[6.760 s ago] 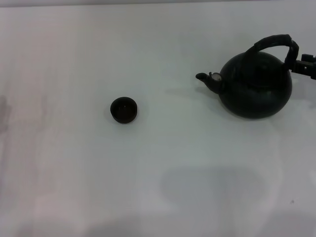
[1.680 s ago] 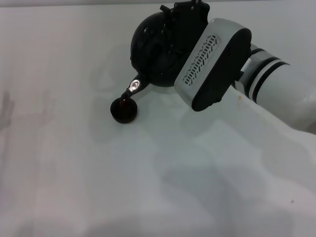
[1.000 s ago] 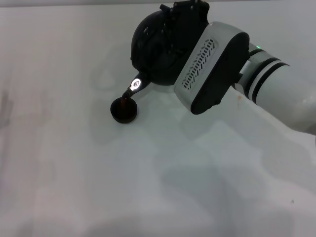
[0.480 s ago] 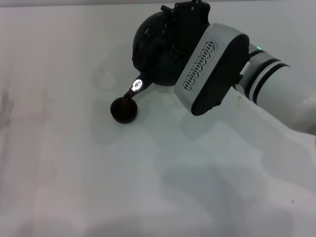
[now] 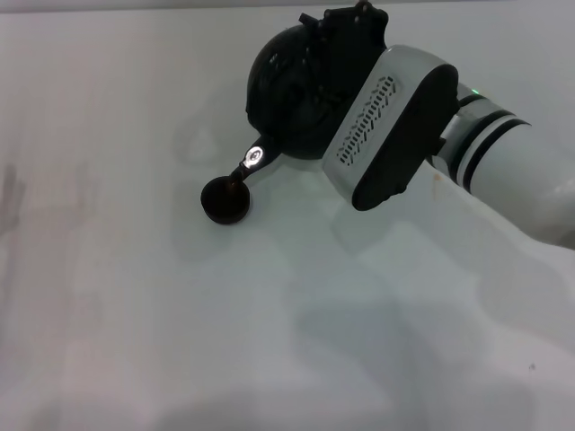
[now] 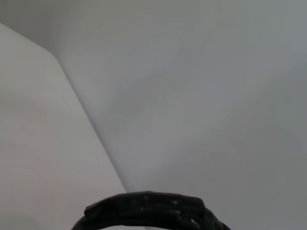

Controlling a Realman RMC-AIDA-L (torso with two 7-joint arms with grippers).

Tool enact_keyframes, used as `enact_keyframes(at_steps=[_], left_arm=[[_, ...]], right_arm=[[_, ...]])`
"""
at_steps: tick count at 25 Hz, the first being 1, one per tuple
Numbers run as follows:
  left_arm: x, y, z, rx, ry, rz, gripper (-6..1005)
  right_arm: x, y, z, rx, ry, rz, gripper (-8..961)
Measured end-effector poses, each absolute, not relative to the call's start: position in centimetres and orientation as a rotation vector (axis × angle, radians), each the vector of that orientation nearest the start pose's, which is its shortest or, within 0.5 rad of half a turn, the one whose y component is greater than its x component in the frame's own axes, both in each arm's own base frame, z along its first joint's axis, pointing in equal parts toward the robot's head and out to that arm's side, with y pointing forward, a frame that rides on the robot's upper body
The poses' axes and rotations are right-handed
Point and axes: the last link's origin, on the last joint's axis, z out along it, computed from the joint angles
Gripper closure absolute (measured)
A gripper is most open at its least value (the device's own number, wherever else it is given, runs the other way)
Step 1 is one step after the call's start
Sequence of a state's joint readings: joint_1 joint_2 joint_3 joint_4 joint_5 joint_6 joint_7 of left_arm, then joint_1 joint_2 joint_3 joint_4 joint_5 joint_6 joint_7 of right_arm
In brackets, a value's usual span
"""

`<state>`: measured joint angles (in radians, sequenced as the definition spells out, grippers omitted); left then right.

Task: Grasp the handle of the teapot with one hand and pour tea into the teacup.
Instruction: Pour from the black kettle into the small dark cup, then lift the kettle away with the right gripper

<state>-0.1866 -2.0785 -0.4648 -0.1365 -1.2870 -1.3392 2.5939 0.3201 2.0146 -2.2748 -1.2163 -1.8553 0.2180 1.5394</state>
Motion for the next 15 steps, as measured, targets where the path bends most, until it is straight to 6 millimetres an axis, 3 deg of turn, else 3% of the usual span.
enact_keyframes(at_steps=[15], left_arm=[[-39.0,23.1,-0.2,-1.3,-0.944,-0.913,196]], right_arm=[[16.4,33.8,-8.6,-2.116,-0.069,0.182,842]])
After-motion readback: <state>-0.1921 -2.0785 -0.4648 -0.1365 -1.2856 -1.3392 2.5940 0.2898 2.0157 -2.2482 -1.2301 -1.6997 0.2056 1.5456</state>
